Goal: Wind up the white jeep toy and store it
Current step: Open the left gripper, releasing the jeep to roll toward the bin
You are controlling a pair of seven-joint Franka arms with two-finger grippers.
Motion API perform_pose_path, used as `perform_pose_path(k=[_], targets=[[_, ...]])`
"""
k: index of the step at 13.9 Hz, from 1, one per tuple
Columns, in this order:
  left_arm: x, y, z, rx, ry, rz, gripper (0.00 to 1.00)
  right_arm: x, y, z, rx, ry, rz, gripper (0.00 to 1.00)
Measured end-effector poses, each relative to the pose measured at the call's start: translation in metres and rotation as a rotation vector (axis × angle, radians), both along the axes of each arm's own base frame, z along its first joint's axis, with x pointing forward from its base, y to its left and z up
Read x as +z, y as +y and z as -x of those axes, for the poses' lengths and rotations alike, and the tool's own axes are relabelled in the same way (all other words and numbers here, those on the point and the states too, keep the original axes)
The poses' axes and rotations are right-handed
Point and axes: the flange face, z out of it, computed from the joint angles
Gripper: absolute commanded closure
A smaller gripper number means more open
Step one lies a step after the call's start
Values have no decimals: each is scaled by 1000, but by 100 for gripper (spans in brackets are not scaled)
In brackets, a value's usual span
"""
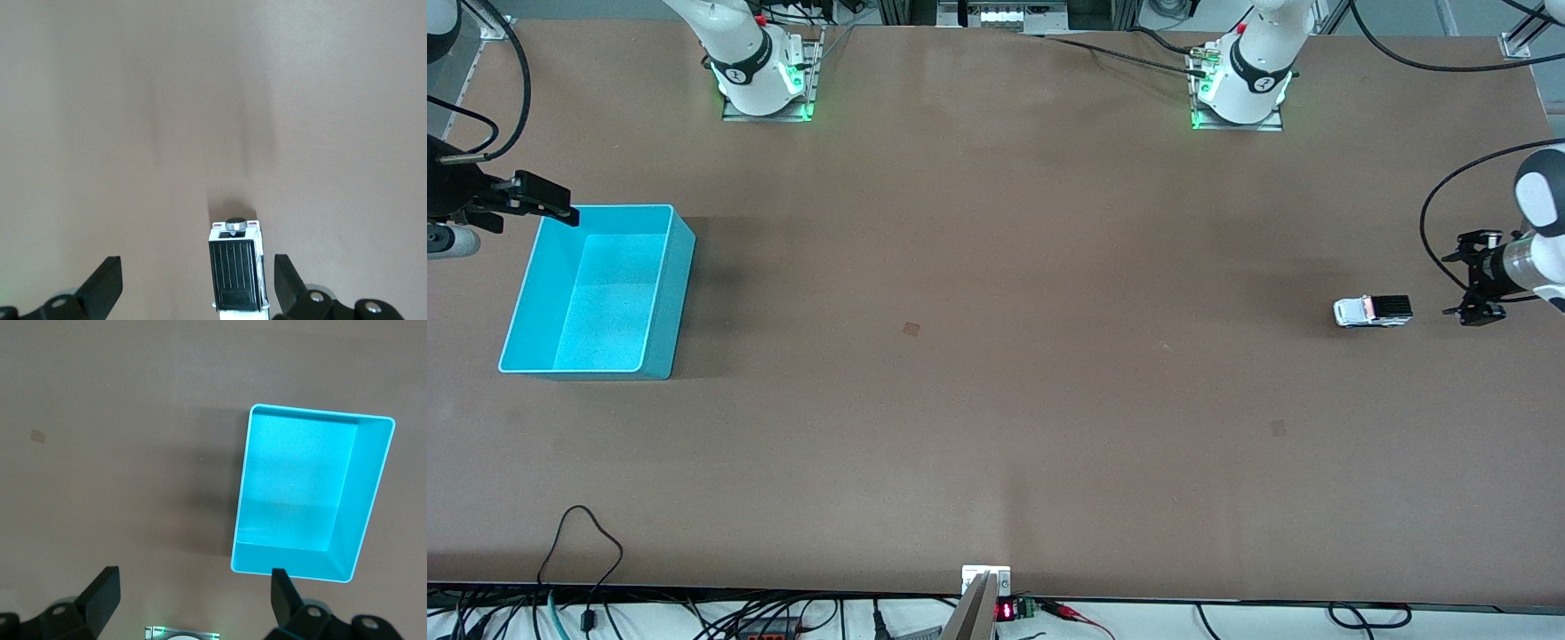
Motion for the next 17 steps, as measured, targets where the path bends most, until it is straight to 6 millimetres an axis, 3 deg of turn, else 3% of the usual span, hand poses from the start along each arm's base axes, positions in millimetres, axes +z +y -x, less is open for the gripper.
perform_pose_path(k=[4,10,13,17], targets=[[52,-36,-34,-69,-29,-4,0,0,0,0,0,0,0,0],[118,-133,-84,-271,-147,10,0,0,0,0,0,0,0,0],[132,-161,-92,-464,-160,26,0,0,0,0,0,0,0,0],[136,-171,-94,-777,-140,49,0,0,0,0,0,0,0,0]])
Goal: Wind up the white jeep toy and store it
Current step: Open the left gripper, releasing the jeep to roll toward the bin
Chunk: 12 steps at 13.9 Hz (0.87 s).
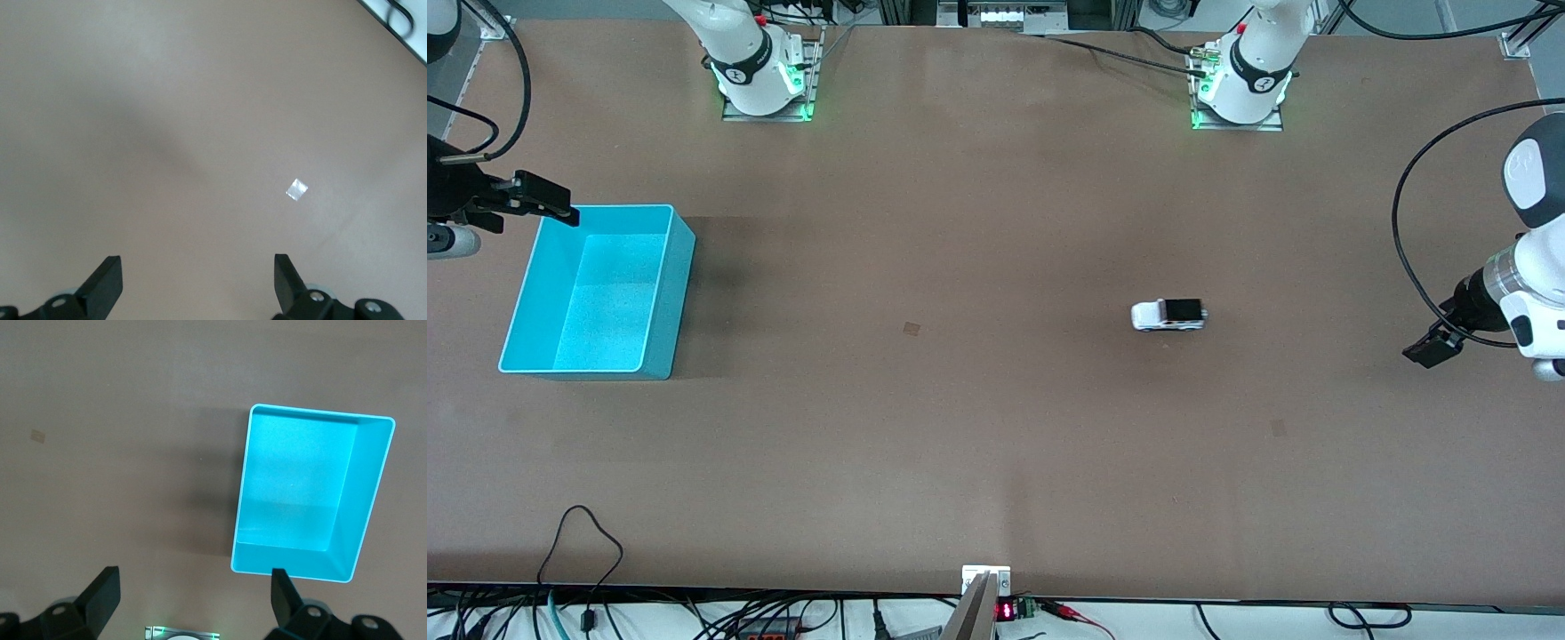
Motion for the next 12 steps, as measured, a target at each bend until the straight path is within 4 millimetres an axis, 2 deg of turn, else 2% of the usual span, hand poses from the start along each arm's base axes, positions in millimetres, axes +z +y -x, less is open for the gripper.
perform_pose_path(k=[5,7,9,12], targets=[[10,-23,6,-341,55,-13,0,0,0,0,0,0,0,0],[16,-26,9,-489,95,-12,0,0,0,0,0,0,0,0],[34,-23,10,-583,121,-10,0,0,0,0,0,0,0,0],[69,-29,8,-625,108,-21,0,0,0,0,0,0,0,0]])
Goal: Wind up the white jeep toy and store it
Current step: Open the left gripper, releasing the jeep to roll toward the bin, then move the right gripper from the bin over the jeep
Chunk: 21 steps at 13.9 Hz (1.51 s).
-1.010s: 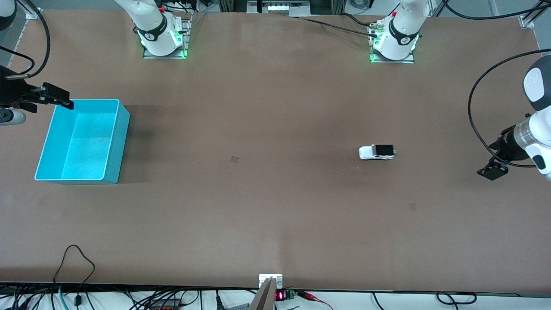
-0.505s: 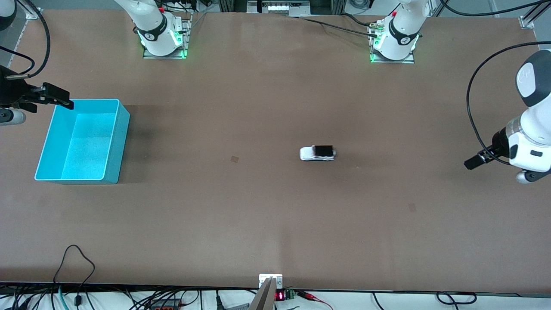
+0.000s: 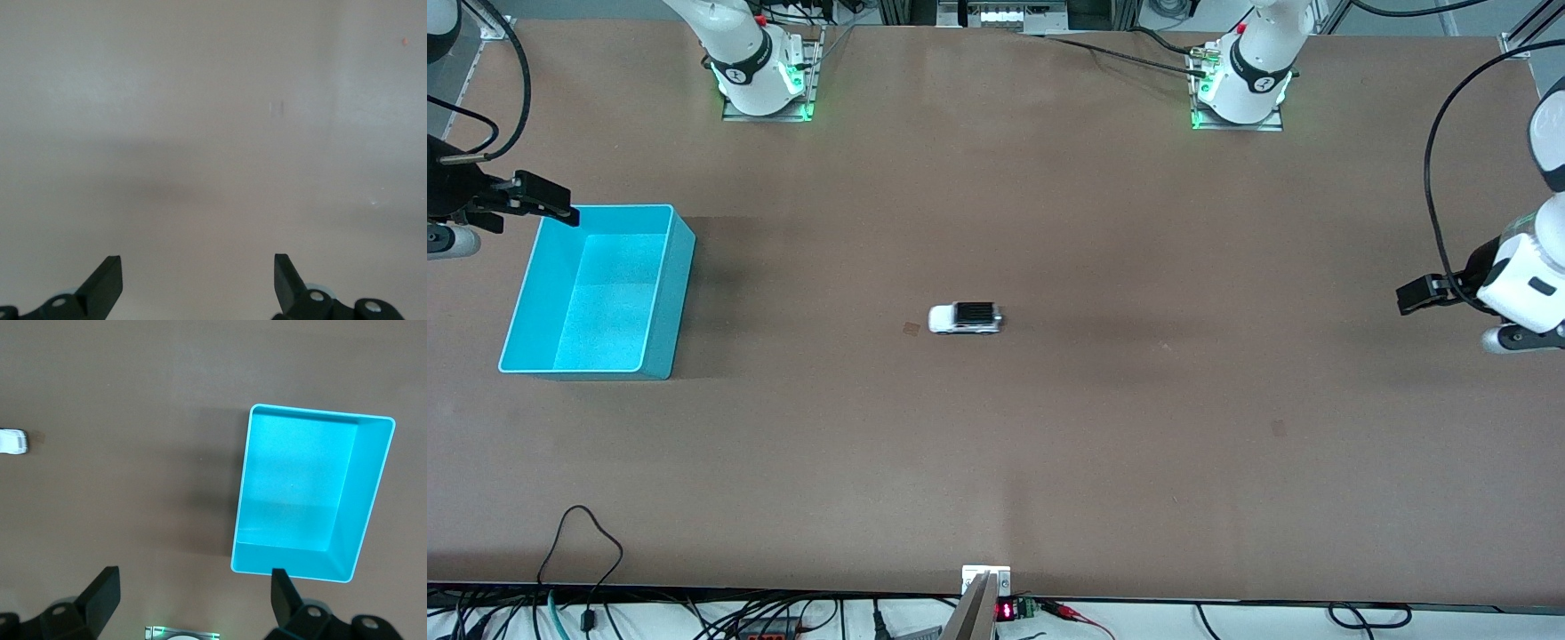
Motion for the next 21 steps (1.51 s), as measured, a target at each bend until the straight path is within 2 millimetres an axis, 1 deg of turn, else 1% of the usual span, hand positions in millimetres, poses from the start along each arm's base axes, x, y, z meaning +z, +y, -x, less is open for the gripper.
perform_pose_path(k=[2,4,5,7,9,11,12,15,19,21], targets=[[15,-16,-3,-26,-25,-1,0,0,0,0,0,0,0,0],[20,-30,-4,-53,-34,-1,0,0,0,0,0,0,0,0],[20,-32,-4,-71,-30,-1,0,0,0,0,0,0,0,0],[19,-27,-3,-100,-16,-2,0,0,0,0,0,0,0,0],[18,-14,-2,-97,-9,18,0,0,0,0,-1,0,0,0],[25,-2,-3,-76,-26,44,0,0,0,0,-1,0,0,0],[29,0,-4,-73,-33,47,0,0,0,0,-1,0,0,0],[31,-9,-4,-82,-36,52,0,0,0,0,-1,0,0,0],[32,-11,-5,-86,-37,52,0,-1,0,-1,-1,2,0,0],[37,-21,-6,-103,-46,52,0,-2,0,-1,-1,3,0,0]])
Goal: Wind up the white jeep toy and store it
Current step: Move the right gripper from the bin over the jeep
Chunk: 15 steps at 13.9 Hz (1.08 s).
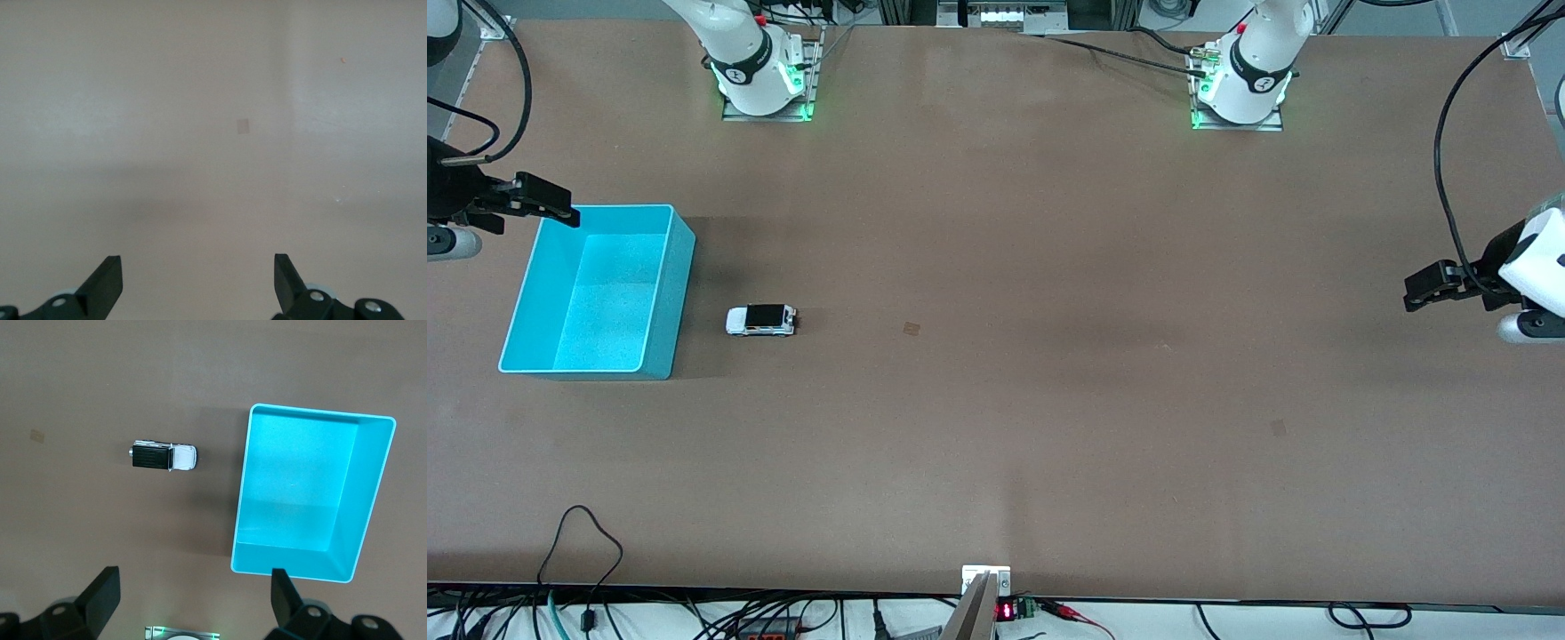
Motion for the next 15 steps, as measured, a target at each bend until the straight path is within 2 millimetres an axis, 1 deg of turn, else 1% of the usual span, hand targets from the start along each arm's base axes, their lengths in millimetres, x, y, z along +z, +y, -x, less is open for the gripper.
perform_pose_path(k=[2,4,6,7,9,11,13,15], targets=[[13,-11,1,-15,-3,-6,0,-3,0,-1,0,5,0,0],[32,-12,9,-9,13,-14,0,-9,1,-4,3,15,-2,0],[51,-12,21,-3,14,-22,0,-21,6,-9,12,36,-5,0],[57,-16,25,-6,11,-25,0,-28,9,-12,18,48,-6,0],[60,-26,26,-14,6,-27,0,-38,16,-16,31,65,-7,0],[60,-32,26,-10,6,-16,0,-43,29,-17,70,75,-10,0],[59,-35,26,3,6,-2,0,-51,43,-17,178,89,-28,0],[58,-33,25,16,4,25,0,-63,50,-15,293,100,-55,0]])
